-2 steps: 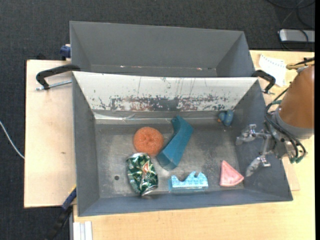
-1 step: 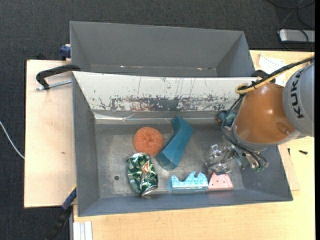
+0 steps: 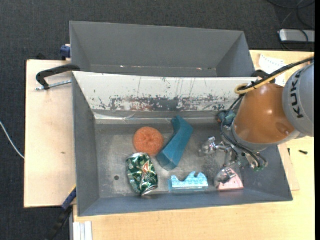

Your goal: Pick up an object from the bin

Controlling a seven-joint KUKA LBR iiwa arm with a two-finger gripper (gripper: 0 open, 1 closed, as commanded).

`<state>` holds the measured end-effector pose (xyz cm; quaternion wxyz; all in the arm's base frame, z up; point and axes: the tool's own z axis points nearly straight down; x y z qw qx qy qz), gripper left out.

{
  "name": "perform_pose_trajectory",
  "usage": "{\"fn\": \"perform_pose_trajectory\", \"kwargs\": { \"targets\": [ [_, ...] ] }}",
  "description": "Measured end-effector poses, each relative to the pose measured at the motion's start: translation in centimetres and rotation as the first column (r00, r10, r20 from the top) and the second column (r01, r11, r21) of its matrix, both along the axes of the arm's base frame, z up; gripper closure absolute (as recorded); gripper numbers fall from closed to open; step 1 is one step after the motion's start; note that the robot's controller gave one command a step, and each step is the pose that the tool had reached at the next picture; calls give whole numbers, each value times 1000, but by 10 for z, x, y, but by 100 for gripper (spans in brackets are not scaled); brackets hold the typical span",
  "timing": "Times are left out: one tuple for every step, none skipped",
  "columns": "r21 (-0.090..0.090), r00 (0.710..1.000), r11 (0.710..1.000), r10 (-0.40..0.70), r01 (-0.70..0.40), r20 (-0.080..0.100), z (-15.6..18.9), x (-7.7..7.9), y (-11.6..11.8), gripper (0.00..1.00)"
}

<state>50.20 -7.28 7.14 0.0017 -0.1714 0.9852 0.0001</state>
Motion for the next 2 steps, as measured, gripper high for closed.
{"fn": "perform_pose_trajectory", "kwargs": {
  "targets": [
    [0, 1000, 1000, 0, 0, 0, 0, 0, 0, 0],
    [-3, 981, 981, 192, -192, 0, 2, -3, 107, 100]
  ]
}}
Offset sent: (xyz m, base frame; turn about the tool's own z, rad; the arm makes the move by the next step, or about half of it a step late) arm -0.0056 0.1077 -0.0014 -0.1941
